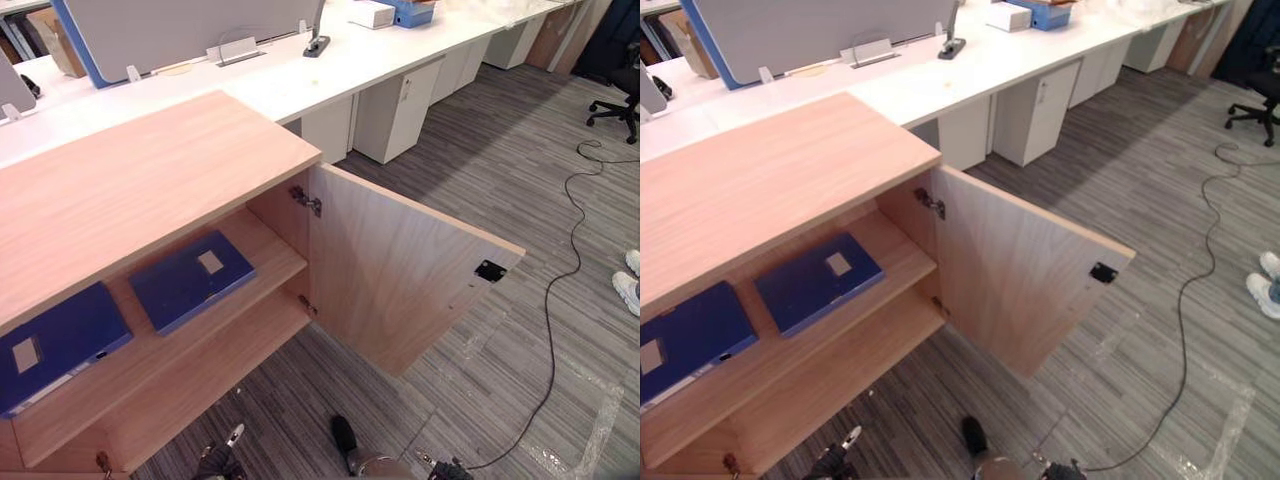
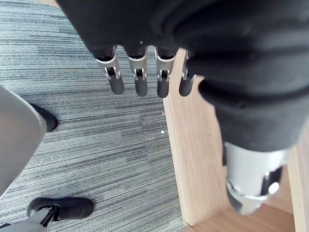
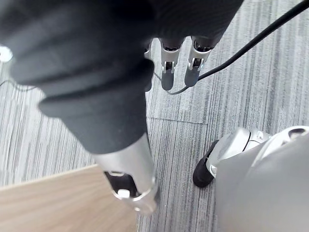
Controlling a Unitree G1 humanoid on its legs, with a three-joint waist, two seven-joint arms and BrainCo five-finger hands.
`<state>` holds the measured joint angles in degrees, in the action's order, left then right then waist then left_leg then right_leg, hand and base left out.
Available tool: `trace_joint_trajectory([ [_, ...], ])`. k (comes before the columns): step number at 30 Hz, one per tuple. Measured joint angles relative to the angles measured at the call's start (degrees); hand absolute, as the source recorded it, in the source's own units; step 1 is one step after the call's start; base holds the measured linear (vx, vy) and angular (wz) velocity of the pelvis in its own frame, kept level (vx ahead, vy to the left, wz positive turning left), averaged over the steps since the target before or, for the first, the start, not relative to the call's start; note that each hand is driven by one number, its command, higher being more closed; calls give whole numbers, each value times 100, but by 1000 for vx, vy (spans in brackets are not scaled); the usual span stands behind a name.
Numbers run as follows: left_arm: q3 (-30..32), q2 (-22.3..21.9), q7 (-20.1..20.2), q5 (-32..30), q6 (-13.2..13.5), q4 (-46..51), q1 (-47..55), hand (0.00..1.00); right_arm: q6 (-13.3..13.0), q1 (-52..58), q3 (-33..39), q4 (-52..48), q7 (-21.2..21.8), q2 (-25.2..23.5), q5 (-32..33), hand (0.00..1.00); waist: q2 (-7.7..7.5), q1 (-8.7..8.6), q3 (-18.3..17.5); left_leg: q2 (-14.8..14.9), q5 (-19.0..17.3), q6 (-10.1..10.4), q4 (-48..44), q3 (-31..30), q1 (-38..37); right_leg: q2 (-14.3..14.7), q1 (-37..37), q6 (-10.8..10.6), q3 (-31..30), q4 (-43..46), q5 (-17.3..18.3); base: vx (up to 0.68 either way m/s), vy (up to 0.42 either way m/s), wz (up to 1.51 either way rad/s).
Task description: Walk over to the cabinet, pick up the folder, carry it to the office cabinet, place the folder inside the office cabinet, then close the office cabinet door
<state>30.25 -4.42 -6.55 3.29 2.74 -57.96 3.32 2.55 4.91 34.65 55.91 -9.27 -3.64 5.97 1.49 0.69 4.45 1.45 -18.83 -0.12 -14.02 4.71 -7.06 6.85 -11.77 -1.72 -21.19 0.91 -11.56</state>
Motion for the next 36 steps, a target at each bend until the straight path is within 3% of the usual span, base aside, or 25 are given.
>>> trace_joint_trajectory([
  [3, 20, 3, 0, 2, -1, 7, 7, 0, 0, 28, 15, -3, -16, -5, 185, 0, -23, 1, 43, 0, 0, -1, 30, 113, -111, 31, 72, 11, -68, -32, -11, -4, 7, -19],
  [4, 42, -2, 1, 4, -2, 5, 16, 0, -1, -9, 11, -9, -19, -4, 188, 0, 29, 10, 101, 61, 1, -5, 40, 270, -121, 17, -17, 142, 185, 22, 135, -26, -13, -58],
  [5, 68, -23, 6, 17, -1, 16, 30, 0, -1, -70, -2, -19, -34, 18, 187, 0, 31, 60, 129, 114, 8, -5, 63, 489, -132, -164, -321, 502, 1250, 480, 493, -18, 9, -74],
  [6, 122, -17, 10, 29, -1, 20, 39, 0, -4, -106, -10, -30, -45, 17, 186, 0, 49, 67, 165, 133, 10, -5, 65, 596, -128, -314, -516, 560, 1788, 820, 690, 18, 55, -87],
  [7, 270, 3, 11, 51, -11, 12, 120, 0, -17, -126, -28, -44, -51, 15, 205, 0, 5, 59, 210, 103, -6, 16, 68, 752, -222, -775, -782, 685, 2896, 1636, 1017, 50, 92, -59],
  [8, 319, 2, 9, 53, -12, 18, 169, 0, -33, -74, -34, -62, -53, 21, 228, 0, -16, 31, 209, 67, -31, 34, 67, 796, -302, -1000, -784, 819, 3362, 1960, 1112, 103, 118, -65],
  [9, 521, -22, 11, 100, -20, 23, 194, 0, -48, -35, -97, -51, -52, 59, 226, 0, -59, 16, 218, 8, -69, 36, -31, 839, -448, -1088, -735, 757, 3686, 2220, 1131, 117, 73, -68],
  [10, 698, -44, 10, 148, -33, -5, 195, 0, -49, -23, -283, -31, -52, 83, 184, 0, -161, 33, 232, -13, 21, -124, -229, 819, -420, -1062, -660, 762, 3744, 2171, 1101, 113, 38, -76],
  [11, 718, -43, 10, 149, -46, -15, 196, 0, -46, -26, -342, -12, -51, 83, 184, 0, -166, 61, 218, -10, 51, -210, -314, 813, -399, -994, -564, 714, 3714, 1975, 1043, 78, -37, -85],
  [12, 723, -46, 16, 149, -66, -71, 209, 0, -36, -82, -383, -14, -49, 87, 169, 0, -70, 129, 96, 62, 22, -376, -39, 794, -399, -742, -420, 557, 3653, 1373, 865, 70, -79, -68],
  [13, 669, -65, 29, 150, -76, -83, 206, 0, -18, -87, -353, -83, -47, 169, 152, 0, 126, 132, 2, 292, -11, -186, 270, 749, -434, -819, -677, 924, 4098, 2032, 1372, 129, -71, -39],
  [14, 670, -46, 54, 152, -64, 0, 206, 0, 26, -56, -325, -123, -57, 129, 151, 0, -95, 123, 109, 155, -25, 120, 423, 719, -614, -1389, -869, 819, 4328, 3602, 2241, 152, -54, -1],
  [15, 721, 13, 38, 148, -53, 46, 274, 0, 32, 6, -328, -115, -58, 81, 151, 0, -179, 128, 90, 74, -34, 139, 442, 724, -692, -1492, -730, 625, 4298, 3580, 2402, 218, -73, -16],
  [16, 825, 29, 22, 156, -89, -83, 348, 0, 36, 18, -324, -108, -52, 66, 160, 0, -106, 197, 23, 179, -59, 183, 369, 805, -719, -1262, -478, 570, 4248, 3173, 2503, 213, -138, -44],
  [17, 981, -14, -11, 184, -130, -174, 441, 0, 19, 22, -313, -134, -35, 100, 160, 0, -1, 194, -64, 275, 43, 94, 102, 815, -567, -1044, -280, 563, 4182, 2667, 2298, 183, -147, -51],
  [20, 982, -50, -19, 204, -116, -148, 504, 0, 9, 36, -213, 69, -42, 78, 177, 0, -49, 196, -125, 277, 96, 109, 171, 543, -453, -821, 440, 604, 4131, 1407, 1755, 62, -119, -19],
  [25, 845, -34, -22, 226, -112, -53, 613, 0, 5, 45, -213, 243, -42, 102, 168, 0, -64, 198, -276, 331, 556, 216, 492, 333, -31, -642, 785, 419, 3994, 719, 1468, -40, 23, -11],
  [32, 2, 249, -40, 228, -110, -94, 633, 0, 6, -5, -216, 413, -37, 171, 47, 0, -17, 174, -336, 74, 709, 61, 705, 199, -4, -606, 1249, 300, 3933, -495, 674, 19, 91, -2],
  [36, -469, 449, -35, 200, -116, -99, 637, 0, 18, -275, -268, 142, -55, 204, 215, 0, -33, 181, -299, -49, 752, 1, 761, 123, -21, -654, 1266, 270, 3864, -579, 599, -29, 76, -4],
])
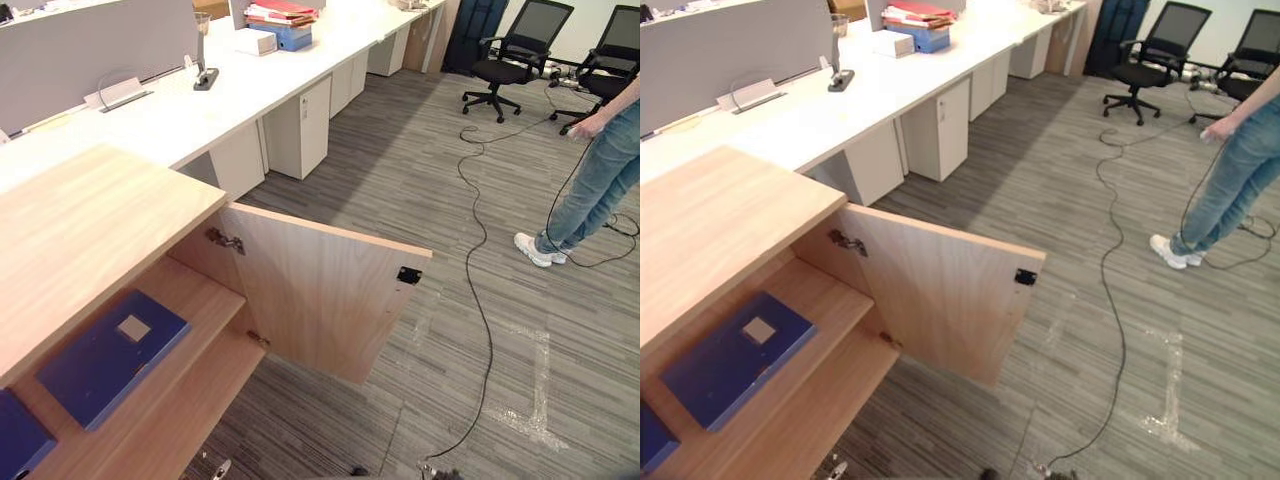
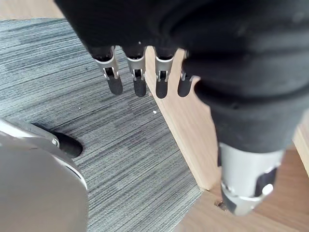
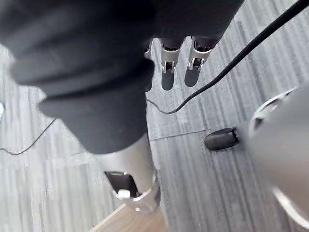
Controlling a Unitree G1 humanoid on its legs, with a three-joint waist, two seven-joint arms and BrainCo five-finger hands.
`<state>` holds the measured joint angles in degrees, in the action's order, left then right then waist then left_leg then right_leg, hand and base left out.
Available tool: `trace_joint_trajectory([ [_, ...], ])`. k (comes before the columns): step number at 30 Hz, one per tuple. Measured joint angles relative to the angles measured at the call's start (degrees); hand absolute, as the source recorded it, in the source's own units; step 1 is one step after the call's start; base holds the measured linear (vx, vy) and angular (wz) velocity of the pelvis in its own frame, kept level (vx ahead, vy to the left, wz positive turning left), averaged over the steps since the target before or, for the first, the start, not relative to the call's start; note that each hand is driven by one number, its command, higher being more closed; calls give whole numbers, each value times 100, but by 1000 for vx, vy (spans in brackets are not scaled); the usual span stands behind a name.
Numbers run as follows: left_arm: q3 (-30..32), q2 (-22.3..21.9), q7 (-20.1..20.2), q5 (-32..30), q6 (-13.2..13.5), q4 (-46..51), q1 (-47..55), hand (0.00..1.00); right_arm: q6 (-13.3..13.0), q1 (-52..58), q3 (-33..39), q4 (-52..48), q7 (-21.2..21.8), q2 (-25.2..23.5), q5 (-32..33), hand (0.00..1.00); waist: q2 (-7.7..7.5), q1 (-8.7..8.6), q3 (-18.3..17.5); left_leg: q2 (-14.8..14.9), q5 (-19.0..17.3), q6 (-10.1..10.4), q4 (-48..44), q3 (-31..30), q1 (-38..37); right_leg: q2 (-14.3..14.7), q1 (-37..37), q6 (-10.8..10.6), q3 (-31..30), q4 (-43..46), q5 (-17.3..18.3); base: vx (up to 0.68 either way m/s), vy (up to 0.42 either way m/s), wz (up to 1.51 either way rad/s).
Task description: Walk over to the cabinet, pick up the folder, carry it to the office cabinet, place the folder inside the office cabinet, then close the office cabinet door
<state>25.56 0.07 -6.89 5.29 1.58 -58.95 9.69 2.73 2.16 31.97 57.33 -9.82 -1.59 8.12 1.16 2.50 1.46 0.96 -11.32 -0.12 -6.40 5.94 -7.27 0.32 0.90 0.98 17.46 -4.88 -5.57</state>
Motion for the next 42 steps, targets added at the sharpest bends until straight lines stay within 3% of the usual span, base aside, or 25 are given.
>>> trace_joint_trajectory([
  [2, -146, 59, 4, -26, -1, -1, 11, 0, -12, -182, -84, -548, -49, 78, 103, 0, -4, 3, 33, -32, 2, -4, 3, -10, 1, -17, -24, -16, -55, -27, -21, -62, 69, -11],
  [7, -428, 252, 4, -47, -4, -6, 138, 0, -275, -1020, -409, -1499, -212, 913, 200, 0, 1, -5, 177, -82, 3, -6, 14, -27, 27, -37, -108, -20, -211, -29, -66, -57, 39, -12],
  [14, -819, 391, 56, 35, -1, -5, 205, 0, -454, -2235, -976, -1045, -250, 1753, 430, 0, 29, -3, 296, -81, 4, -6, 8, -217, 27, -51, -98, -17, -189, 2, -81, 0, 0, 0],
  [21, -1112, 384, 114, 353, 13, 1, 205, 0, -450, -3138, -1780, -331, -200, 1896, 438, 0, 59, 34, 335, -111, 30, -27, -14, -423, 34, -81, -41, -16, -48, 4, -83, -35, 2, 10],
  [25, -1231, 393, 117, 353, 64, 9, 228, 0, -442, -3671, -1899, 2, -144, 1955, 439, 0, 98, 53, 444, -174, 95, -55, 10, -617, 38, -153, -3, -31, 76, 4, -99, -70, 25, 20],
  [29, -1236, 396, 117, 356, 68, 5, 283, 0, -435, -4146, -2323, 216, -64, 2042, 466, 0, 104, 158, 523, -177, 98, -56, 10, -656, 42, -158, -3, -23, 96, 4, -122, -69, 19, 4],
  [36, -1039, 350, 109, 328, 56, -9, 362, 0, -436, -4524, -3316, 148, 87, 2229, 652, 0, 92, 175, 599, -163, 114, -42, 10, -695, 59, -171, -8, -14, 124, 5, -130, -32, 7, 2],
  [42, -710, 353, 108, 217, 53, -8, 398, 0, -427, -4523, -5268, -500, 615, 3091, 263, 0, 90, 90, 609, -149, 127, -23, 12, -696, 76, -140, -25, -14, 114, 6, -130, -22, 6, -1],
])
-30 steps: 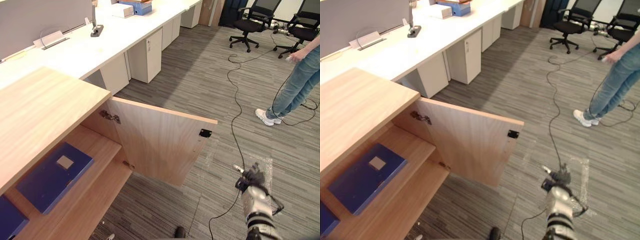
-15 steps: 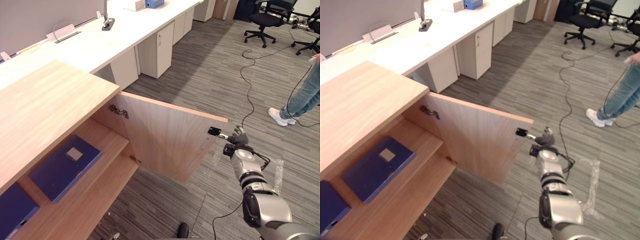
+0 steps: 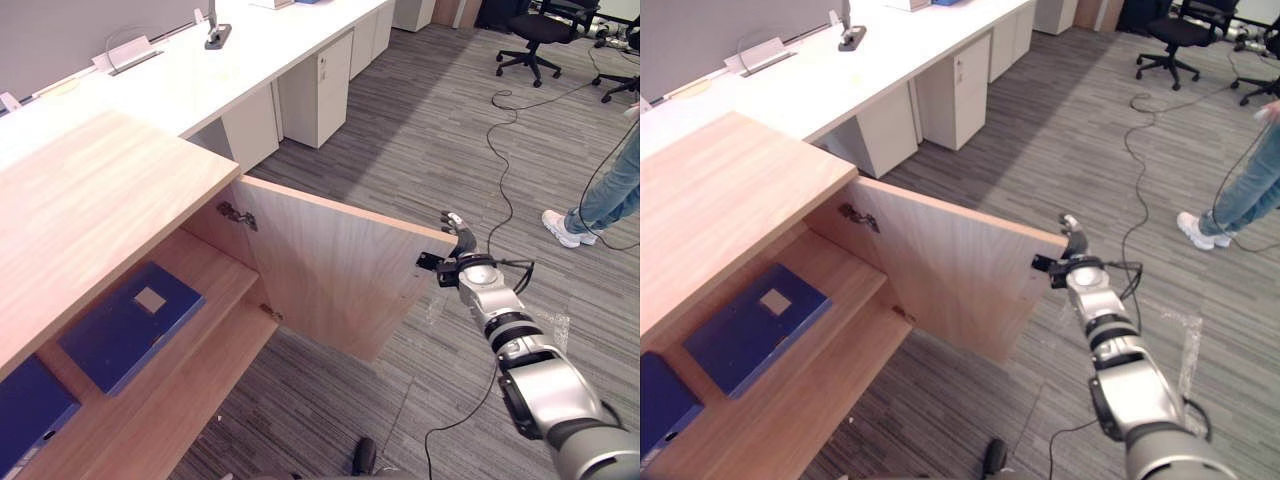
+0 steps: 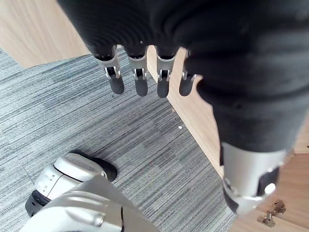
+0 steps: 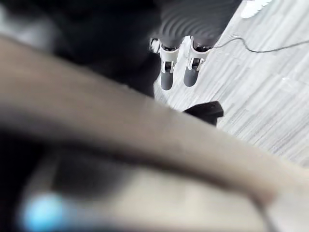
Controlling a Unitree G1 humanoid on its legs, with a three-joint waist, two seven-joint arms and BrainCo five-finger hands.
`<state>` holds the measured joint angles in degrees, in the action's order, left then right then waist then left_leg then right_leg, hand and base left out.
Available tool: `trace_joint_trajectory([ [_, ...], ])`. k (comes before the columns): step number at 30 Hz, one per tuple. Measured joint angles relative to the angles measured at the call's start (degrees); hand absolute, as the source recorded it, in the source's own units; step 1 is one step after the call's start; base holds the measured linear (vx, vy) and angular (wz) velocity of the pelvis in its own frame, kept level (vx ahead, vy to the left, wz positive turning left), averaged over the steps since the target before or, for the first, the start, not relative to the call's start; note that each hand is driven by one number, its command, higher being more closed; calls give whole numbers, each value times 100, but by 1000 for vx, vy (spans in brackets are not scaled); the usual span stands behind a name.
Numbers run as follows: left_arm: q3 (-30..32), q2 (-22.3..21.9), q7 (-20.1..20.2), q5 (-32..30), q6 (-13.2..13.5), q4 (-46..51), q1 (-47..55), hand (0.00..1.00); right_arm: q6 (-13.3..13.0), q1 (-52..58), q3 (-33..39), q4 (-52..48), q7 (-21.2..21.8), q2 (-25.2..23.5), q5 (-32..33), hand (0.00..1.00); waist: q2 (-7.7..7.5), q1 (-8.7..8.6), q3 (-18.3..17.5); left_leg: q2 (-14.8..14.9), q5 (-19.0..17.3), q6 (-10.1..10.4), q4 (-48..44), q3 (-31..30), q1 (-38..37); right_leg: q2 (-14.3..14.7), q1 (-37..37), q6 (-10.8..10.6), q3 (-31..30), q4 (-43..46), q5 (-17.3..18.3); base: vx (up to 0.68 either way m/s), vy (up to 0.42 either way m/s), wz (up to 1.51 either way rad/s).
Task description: Walk over to the cabinet, pick up the folder, carry it to the office cabinet, place the folder inside the office cabinet, then close the office cabinet door
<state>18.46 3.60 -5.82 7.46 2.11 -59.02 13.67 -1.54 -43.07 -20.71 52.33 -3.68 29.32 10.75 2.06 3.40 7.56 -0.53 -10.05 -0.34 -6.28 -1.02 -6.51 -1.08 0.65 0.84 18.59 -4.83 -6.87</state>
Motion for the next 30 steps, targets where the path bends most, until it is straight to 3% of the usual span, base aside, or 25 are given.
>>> trace_joint_trajectory([
  [6, 109, 52, 7, -164, 0, 2, -3, 0, -101, -49, -1947, -1362, 1000, 894, -1228, 0, -31, -77, -13, 81, 3, 7, 14, 25, 48, 74, -78, 30, -75, -1, -18, -39, -2, -6],
  [11, 109, 165, 54, -264, -5, -7, -78, 0, -287, -28, -3002, -2465, 1758, 1256, -1533, 0, -170, -108, -75, 166, 28, 48, 42, 49, 93, 138, -178, 100, -167, -4, -33, -46, -10, -12],
  [20, 108, 213, 194, -360, -46, -149, -300, 0, -370, 691, -4173, -3643, 3050, 1107, -1418, 0, -427, -12, -288, 198, 129, 100, 99, 51, 244, 185, -361, 213, -177, -1, -94, -22, 5, 0],
  [25, 128, 287, 239, -397, -50, -227, -300, 0, -389, 929, -4192, -3868, 3164, 1109, -1418, 0, -448, 55, -299, 190, 136, 92, 82, 85, 246, 176, -365, 229, -218, -1, -132, -7, 54, -4],
  [30, 217, 346, 242, -396, -45, -225, -314, 0, -415, 1076, -4182, -4106, 3162, 1100, -1417, 0, -582, 151, -377, 191, 133, 89, 17, 74, 289, 175, -366, 239, -216, -3, -156, -8, 40, 1],
])
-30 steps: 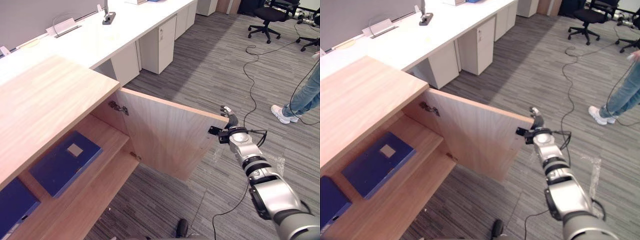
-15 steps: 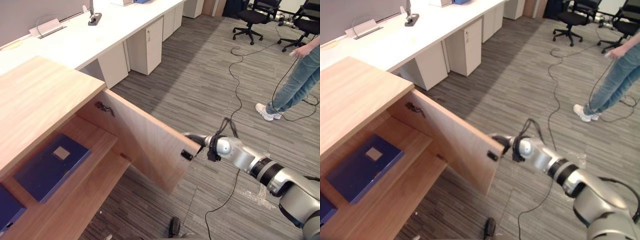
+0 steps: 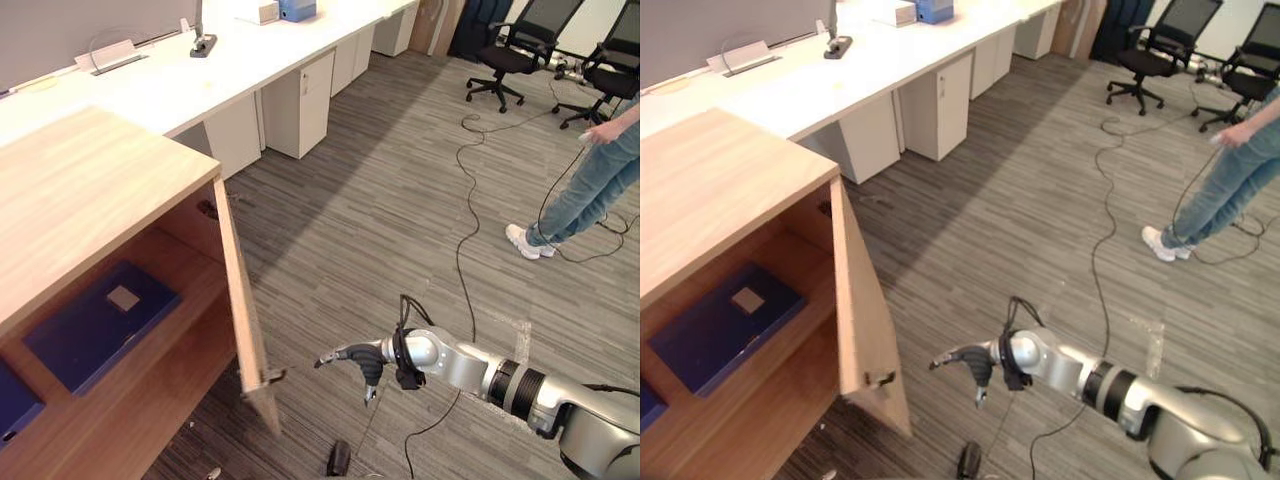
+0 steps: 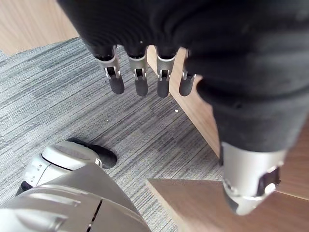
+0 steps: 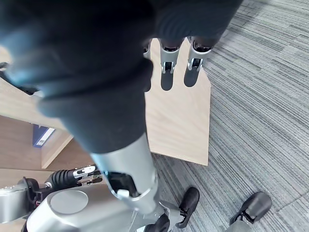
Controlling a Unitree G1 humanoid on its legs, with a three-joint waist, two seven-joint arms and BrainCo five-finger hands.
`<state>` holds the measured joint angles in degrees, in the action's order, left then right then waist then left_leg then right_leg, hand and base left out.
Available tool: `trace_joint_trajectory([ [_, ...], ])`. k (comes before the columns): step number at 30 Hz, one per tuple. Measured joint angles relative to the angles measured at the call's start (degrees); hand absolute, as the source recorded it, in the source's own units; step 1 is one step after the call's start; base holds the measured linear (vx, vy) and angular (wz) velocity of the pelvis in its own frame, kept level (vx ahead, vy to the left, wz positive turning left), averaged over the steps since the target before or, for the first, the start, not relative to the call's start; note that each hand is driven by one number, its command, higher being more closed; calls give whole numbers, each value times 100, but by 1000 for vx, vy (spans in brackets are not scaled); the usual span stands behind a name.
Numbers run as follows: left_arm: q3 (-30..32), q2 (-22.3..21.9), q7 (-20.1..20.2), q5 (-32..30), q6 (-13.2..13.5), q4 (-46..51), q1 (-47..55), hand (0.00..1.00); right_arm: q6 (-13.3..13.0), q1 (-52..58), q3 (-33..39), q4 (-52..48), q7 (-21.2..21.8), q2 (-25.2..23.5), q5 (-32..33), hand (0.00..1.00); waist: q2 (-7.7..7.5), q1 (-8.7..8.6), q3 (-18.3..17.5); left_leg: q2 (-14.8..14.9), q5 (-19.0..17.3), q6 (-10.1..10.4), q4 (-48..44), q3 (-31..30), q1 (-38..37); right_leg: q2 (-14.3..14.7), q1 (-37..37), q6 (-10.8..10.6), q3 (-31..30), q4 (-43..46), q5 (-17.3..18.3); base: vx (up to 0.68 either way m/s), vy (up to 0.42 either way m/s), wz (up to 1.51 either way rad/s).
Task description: Walk over to the cabinet, pick up the folder, carry it to the office cabinet, place the folder inside the office cabinet, then close the office cabinet door
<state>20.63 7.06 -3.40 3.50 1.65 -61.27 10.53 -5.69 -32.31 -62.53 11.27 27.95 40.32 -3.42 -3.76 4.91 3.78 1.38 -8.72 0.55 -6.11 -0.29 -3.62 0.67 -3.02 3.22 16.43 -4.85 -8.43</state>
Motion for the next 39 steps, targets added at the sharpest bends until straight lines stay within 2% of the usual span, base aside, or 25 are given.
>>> trace_joint_trajectory([
  [4, 6, -10, 0, 3, 0, -1, -3, 0, 0, 148, 0, -35, -3, -63, -1, 0, -14, 112, -4, -9, 1, -1, -50, -46, 71, -15, -18, 0, 42, 1, -24, -5, 56, 6],
  [9, -9, -44, 2, 3, 2, 0, 7, 0, 0, 322, 15, 13, -58, -339, -6, 0, -11, 166, 4, -10, 27, 29, -65, -200, 121, -24, -12, -1, 129, 1, -21, 20, 41, 14],
  [15, -23, -117, 0, 4, 13, 86, -34, 0, 2, 570, 210, 1212, -330, -1215, -741, 0, 6, 382, 183, -33, 138, 99, -61, -572, 270, -90, -4, -50, 451, 3, 50, 6, 35, 34],
  [17, -28, -124, -7, 5, 40, 195, -98, 0, 4, 684, 506, 1786, -451, -1517, -942, 0, 17, 417, 266, -40, 91, 108, -333, -718, 605, -142, -64, -124, 755, 5, 154, -31, -4, 76],
  [18, -51, -116, -23, 6, 56, 254, -163, 0, 9, 743, 703, 2185, -552, -1644, -1053, 0, 7, 488, 340, 50, 4, -40, -447, -418, 804, -178, -149, -118, 947, 7, 159, -52, -21, 87],
  [19, -129, -118, -62, 14, 53, 251, -233, 0, 13, 827, 871, 2505, -684, -1661, -1204, 0, 20, 517, 384, 307, 7, -77, -581, 303, 985, -240, -199, -75, 1168, 12, 188, -47, -22, 90],
  [20, -209, -129, -80, 23, 53, 266, -243, 0, 23, 899, 994, 2715, -749, -1674, -1301, 0, 47, 521, 412, 457, 7, -74, -630, 655, 1021, -274, -187, -74, 1288, 34, 189, -8, -2, 101],
  [21, -384, -173, -87, 28, 53, 289, -220, 0, 82, 1057, 1267, 3162, -868, -1744, -1510, 0, 122, 519, 446, 609, 97, 74, -573, 943, 982, -321, -133, -73, 1487, 110, 203, 61, 56, 82],
  [23, -419, -188, -115, 31, 57, 300, -138, 0, 203, 1399, 2097, 4093, -1108, -2100, -1859, 0, 169, 505, 467, 518, 428, 365, -124, 762, 662, -442, 82, -181, 1723, 197, 282, 122, 124, 71],
  [24, -444, -189, -116, 29, 60, 295, -124, 0, 221, 1521, 2503, 4349, -1210, -2217, -1921, 0, 182, 485, 459, 468, 494, 349, 17, 674, 574, -493, 132, -211, 1793, 221, 302, 139, 151, 64],
  [26, -554, -229, -114, 37, 67, 277, -101, 0, 405, 1911, 4903, 5314, -1761, -2687, -1945, 0, 268, 404, 409, 254, 675, 257, 393, 409, 392, -708, 219, -325, 2023, 315, 352, 137, 183, 59],
  [27, -561, -235, -114, 51, 66, 259, -101, 0, 467, 2006, 5551, 5451, -1930, -2767, -1896, 0, 294, 385, 397, 207, 693, 233, 427, 352, 370, -765, 236, -362, 2077, 345, 360, 168, 253, 53],
  [28, -560, -252, -114, 64, 61, 220, -90, 0, 572, 2257, 6595, 5594, -2184, -2828, -1799, 0, 351, 341, 364, 105, 712, 203, 470, 222, 332, -882, 305, -442, 2202, 406, 387, 184, 256, 75],
  [29, -558, -289, -114, 80, 55, 217, -75, 0, 701, 2566, 7326, 5610, -2427, -2830, -1552, 0, 411, 254, 341, -36, 719, 184, 457, -38, 299, -1082, 410, -580, 2445, 632, 508, 155, 213, 93],
  [30, -559, -302, -112, 84, 54, 215, -67, 0, 766, 2746, 7643, 5608, -2535, -2821, -1457, 0, 442, 177, 335, -109, 725, 163, 445, -194, 270, -1244, 435, -639, 2583, 919, 664, 167, 215, 131],
  [31, -560, -315, -111, 89, 54, 206, -42, 0, 884, 3072, 8052, 5592, -2699, -2819, -1253, 0, 473, 19, 328, -257, 736, 133, 400, -551, 228, -1632, 400, -593, 2638, 1706, 1031, 139, 237, 156],
  [32, -611, -311, -112, 88, 53, 204, -45, 0, 977, 3371, 8347, 5585, -2819, -2873, -1033, 0, 505, -120, 333, -385, 740, 1, 370, -902, 146, -1967, 218, -364, 2147, 2600, 1270, 161, 286, 152],
  [33, -644, -305, -114, 88, 55, 202, -38, 0, 1022, 3501, 8393, 5574, -2880, -2941, -939, 0, 509, -144, 336, -409, 748, -35, 362, -1021, 117, -2010, 62, -414, 1596, 2906, 1413, 98, 207, 134],
  [34, -645, -270, -117, 91, 47, 199, -29, 0, 1036, 3720, 8527, 5408, -2970, -3123, -774, 0, 499, -192, 317, -449, 749, -41, 323, -1224, 132, -1760, -158, -592, 170, 3151, 1686, 87, 109, 96],
  [35, -613, -270, -121, 92, 41, 191, -21, 0, 1042, 3807, 8603, 5284, -3040, -3293, -655, 0, 480, -176, 306, -478, 749, -40, 286, -1352, 150, -1389, -234, -677, -1010, 3166, 1813, 75, 57, 82],
  [37, -472, -303, -127, 89, 41, 171, -20, 0, 1048, 3846, 8584, 5137, -3132, -3435, -513, 0, 428, -184, 281, -552, 731, -16, 210, -1502, 177, -1133, -188, -735, -1903, 2978, 1845, 24, -36, 50],
  [39, -251, -390, -136, 78, 48, 180, -21, 0, 1013, 3844, 8555, 5100, -3181, -3487, -308, 0, 384, -191, 255, -608, 573, 79, -95, -1542, 393, -1050, -27, -834, -2153, 2639, 1909, -25, -95, 25],
])
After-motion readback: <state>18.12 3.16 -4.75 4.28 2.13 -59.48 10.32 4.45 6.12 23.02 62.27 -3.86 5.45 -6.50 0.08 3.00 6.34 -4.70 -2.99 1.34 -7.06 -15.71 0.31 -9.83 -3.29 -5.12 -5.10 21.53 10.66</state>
